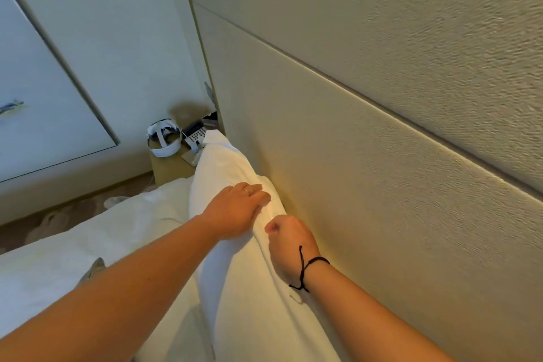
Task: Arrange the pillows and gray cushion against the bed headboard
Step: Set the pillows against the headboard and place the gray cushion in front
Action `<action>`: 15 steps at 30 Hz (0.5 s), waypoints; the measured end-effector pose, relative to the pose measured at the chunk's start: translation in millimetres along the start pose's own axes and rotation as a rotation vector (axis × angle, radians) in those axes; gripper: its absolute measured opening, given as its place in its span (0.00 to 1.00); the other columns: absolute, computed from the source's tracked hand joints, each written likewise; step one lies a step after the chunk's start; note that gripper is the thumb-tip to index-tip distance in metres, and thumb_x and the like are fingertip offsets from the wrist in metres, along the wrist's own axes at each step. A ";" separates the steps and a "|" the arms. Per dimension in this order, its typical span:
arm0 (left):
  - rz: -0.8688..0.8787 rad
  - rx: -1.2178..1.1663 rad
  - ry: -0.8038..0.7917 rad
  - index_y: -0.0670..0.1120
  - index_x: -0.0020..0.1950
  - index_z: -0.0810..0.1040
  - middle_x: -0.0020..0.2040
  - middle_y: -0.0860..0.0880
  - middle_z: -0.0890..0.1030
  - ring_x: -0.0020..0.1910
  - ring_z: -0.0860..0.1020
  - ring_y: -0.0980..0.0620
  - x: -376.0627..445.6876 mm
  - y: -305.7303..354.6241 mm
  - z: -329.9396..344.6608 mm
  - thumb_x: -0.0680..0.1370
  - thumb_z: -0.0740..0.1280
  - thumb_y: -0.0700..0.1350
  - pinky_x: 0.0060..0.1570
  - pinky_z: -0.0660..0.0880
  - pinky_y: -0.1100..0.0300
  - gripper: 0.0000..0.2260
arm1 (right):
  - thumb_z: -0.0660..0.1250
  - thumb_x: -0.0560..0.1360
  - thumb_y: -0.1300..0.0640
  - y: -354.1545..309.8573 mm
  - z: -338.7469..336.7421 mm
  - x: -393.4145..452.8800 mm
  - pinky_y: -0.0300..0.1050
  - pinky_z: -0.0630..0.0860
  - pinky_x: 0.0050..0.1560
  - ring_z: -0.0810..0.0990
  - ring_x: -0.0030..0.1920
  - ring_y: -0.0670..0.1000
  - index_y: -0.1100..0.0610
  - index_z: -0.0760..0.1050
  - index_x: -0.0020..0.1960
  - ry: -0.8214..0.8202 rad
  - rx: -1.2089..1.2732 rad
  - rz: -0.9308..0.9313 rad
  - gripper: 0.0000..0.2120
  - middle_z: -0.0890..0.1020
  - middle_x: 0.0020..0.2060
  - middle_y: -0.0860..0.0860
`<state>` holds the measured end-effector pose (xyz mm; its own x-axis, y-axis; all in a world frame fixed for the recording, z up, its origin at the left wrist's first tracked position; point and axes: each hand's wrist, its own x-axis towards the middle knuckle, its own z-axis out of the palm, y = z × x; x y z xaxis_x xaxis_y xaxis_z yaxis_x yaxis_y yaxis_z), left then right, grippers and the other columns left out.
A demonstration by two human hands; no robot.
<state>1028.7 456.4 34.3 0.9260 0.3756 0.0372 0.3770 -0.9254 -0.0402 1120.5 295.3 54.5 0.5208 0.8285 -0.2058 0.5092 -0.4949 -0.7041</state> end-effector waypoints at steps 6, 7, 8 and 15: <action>-0.047 0.058 -0.159 0.59 0.75 0.62 0.77 0.46 0.62 0.72 0.64 0.42 30.5 -46.5 -3.8 0.83 0.54 0.50 0.66 0.65 0.46 0.19 | 0.57 0.68 0.70 -28.8 -0.6 43.6 0.43 0.56 0.26 0.61 0.32 0.54 0.51 0.58 0.29 -0.028 -0.126 -0.127 0.18 0.60 0.29 0.48; -0.061 0.073 -0.170 0.60 0.75 0.60 0.78 0.46 0.62 0.72 0.65 0.41 36.0 -52.1 -4.0 0.83 0.54 0.49 0.66 0.65 0.46 0.20 | 0.55 0.66 0.71 -33.5 -3.7 48.3 0.43 0.51 0.26 0.57 0.30 0.52 0.50 0.53 0.29 -0.008 -0.143 -0.140 0.19 0.56 0.30 0.47; -0.073 0.088 -0.174 0.61 0.75 0.59 0.78 0.46 0.61 0.71 0.65 0.41 41.4 -57.2 -4.1 0.83 0.54 0.48 0.65 0.66 0.45 0.21 | 0.53 0.64 0.71 -37.4 -6.6 51.9 0.43 0.48 0.27 0.54 0.29 0.50 0.49 0.51 0.30 0.013 -0.164 -0.159 0.19 0.54 0.31 0.47; -0.213 0.311 -0.153 0.56 0.73 0.61 0.80 0.46 0.58 0.70 0.68 0.41 81.5 -105.4 -9.7 0.81 0.56 0.53 0.63 0.67 0.45 0.20 | 0.56 0.67 0.72 -29.3 9.9 71.4 0.44 0.66 0.38 0.68 0.39 0.53 0.57 0.74 0.44 0.097 -0.308 -0.193 0.14 0.73 0.50 0.53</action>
<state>1064.2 584.0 51.3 0.8099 0.5822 -0.0705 0.5270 -0.7753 -0.3482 1136.0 371.5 53.7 0.4504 0.8927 -0.0136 0.7786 -0.4002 -0.4833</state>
